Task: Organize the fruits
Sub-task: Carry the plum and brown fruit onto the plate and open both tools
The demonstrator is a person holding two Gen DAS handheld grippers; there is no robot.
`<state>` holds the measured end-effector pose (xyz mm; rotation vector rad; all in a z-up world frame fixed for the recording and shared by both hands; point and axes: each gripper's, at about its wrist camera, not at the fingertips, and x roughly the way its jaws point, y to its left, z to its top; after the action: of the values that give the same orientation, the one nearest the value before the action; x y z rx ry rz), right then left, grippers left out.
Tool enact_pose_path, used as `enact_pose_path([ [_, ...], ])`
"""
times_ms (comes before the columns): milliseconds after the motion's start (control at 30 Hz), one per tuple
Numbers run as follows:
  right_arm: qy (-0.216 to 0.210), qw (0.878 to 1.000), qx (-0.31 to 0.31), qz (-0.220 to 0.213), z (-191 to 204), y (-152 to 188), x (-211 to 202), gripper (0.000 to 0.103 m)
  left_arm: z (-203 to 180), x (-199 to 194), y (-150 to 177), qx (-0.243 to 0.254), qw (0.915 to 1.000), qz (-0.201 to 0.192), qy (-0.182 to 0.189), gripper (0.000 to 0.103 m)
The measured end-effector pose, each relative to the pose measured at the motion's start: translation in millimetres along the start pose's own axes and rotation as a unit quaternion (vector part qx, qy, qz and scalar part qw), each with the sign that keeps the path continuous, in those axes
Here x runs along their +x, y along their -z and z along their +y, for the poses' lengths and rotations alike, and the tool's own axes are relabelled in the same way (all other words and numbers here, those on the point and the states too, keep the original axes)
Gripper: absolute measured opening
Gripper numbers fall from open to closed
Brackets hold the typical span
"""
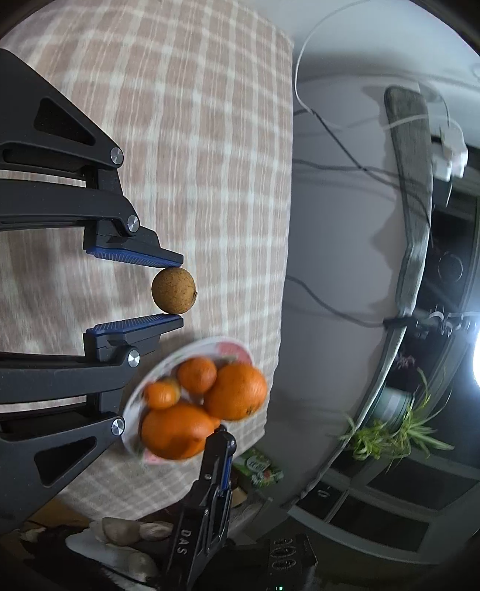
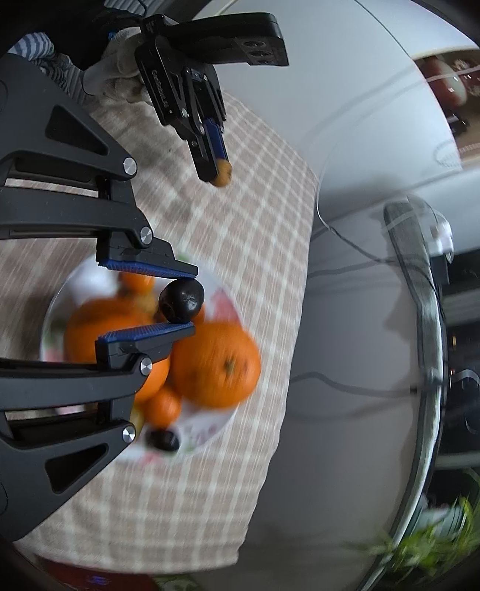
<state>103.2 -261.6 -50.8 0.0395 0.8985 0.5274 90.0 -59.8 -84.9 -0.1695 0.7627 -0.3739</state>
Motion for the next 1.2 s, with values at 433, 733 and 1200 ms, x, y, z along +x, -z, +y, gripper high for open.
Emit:
enact_pose_path([
  [433,0.028,0.998,0.050,-0.001,-60.4,30.9,-16.7,0.025,-63.7,16.7,9.0,0.045,0.9976,0.026,0.047,0.024],
  [733,0.025,0.998,0.057,-0.005,-69.4,35.4,-21.5,0.025,-95.2,24.0,14.2,0.076,0.9947,0.036,0.059,0.024],
  [1200,0.011,0.997,0.070,0.001,-67.8,55.2,-22.1,0.025,-110.5,35.4,16.8,0.098,0.9930,0.043,0.049,0.025],
])
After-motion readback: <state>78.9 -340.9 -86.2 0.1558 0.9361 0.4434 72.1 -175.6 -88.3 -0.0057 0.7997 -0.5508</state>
